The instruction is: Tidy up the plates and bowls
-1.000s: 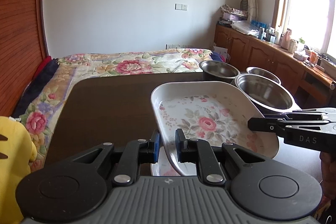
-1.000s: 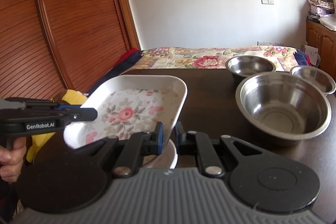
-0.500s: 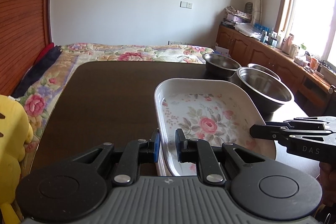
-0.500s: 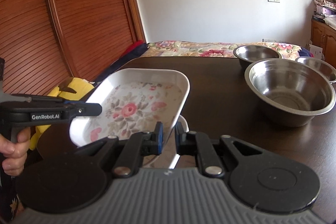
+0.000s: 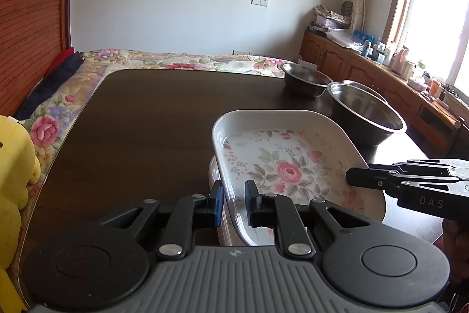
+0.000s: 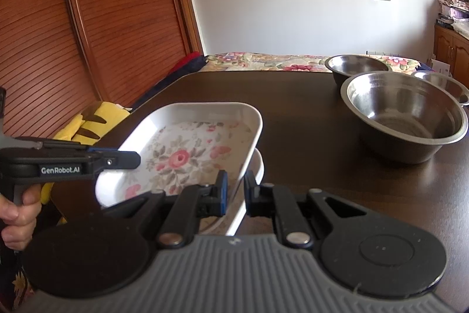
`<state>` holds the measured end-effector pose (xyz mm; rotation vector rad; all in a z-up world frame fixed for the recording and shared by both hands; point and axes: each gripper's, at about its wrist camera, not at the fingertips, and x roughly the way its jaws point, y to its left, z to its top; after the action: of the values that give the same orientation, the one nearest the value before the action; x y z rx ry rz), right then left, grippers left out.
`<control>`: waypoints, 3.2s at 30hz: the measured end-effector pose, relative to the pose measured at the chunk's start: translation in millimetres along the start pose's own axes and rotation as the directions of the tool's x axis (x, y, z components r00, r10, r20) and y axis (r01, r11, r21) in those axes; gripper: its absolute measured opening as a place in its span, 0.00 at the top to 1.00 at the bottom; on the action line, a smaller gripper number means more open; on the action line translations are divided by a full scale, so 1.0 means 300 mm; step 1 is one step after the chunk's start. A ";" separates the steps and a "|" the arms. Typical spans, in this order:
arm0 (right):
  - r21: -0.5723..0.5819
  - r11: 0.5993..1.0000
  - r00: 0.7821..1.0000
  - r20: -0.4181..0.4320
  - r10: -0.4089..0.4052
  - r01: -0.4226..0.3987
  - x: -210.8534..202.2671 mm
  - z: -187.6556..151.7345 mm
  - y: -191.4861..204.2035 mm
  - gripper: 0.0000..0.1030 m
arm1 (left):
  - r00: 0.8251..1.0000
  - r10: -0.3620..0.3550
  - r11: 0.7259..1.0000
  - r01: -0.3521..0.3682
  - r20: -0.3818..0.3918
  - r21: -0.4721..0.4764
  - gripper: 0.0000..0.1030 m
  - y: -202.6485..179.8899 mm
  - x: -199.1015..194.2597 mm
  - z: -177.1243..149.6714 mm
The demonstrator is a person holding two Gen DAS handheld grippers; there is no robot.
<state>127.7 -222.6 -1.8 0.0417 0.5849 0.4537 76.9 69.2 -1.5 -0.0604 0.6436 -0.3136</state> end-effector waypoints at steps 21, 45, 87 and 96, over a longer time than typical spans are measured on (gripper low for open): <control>-0.015 1.000 1.000 -0.009 0.001 -0.001 0.003 -0.020 0.005 0.86 | 1.000 0.019 1.000 -0.019 0.003 0.005 0.84 -0.004 0.000 -0.018; -0.029 1.000 0.999 0.048 -0.010 0.011 -0.057 -0.010 -0.013 0.85 | 0.997 0.048 0.998 -0.050 0.058 0.038 0.69 -0.040 -0.025 -0.007; 0.061 0.972 0.955 0.182 -0.235 0.228 -0.191 0.056 -0.397 0.48 | 0.990 -0.077 0.988 0.059 0.120 0.146 0.19 -0.380 0.114 0.112; 0.063 0.963 0.944 0.190 -0.269 0.262 -0.169 0.071 -0.525 0.28 | 0.990 -0.091 0.982 0.070 0.112 0.175 0.06 -0.480 0.216 0.154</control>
<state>165.1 -384.1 16.5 0.0415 0.3961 0.1731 114.7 -89.7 19.8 0.0585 0.4940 -0.4391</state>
